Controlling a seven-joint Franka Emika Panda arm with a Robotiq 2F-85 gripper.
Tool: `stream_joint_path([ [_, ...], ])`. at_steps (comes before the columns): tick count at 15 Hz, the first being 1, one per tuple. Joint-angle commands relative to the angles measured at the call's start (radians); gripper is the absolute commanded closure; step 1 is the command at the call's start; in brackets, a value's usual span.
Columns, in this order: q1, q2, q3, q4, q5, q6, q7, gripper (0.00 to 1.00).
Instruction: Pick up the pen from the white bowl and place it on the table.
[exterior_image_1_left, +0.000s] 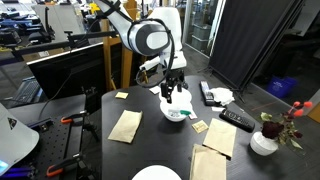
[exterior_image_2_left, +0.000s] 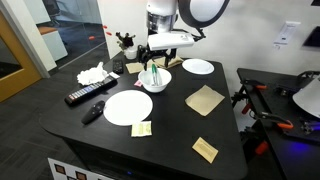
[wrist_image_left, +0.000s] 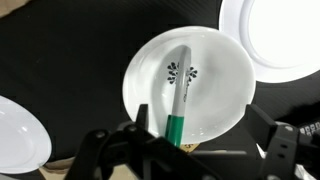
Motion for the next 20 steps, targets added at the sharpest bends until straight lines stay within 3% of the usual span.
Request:
stream_joint_path([
  [1,0.020,0.047,-0.030,0.046,0.025,-0.003,0.008,0.24],
  [3,0.018,0.065,-0.035,0.062,0.030,-0.005,0.001,0.29],
  [10,0.019,0.120,-0.047,0.114,0.046,-0.016,-0.007,0.24],
  [16,0.020,0.152,-0.048,0.138,0.067,-0.020,-0.012,0.39],
  [20,0.020,0.164,-0.050,0.141,0.072,-0.026,-0.013,0.39],
])
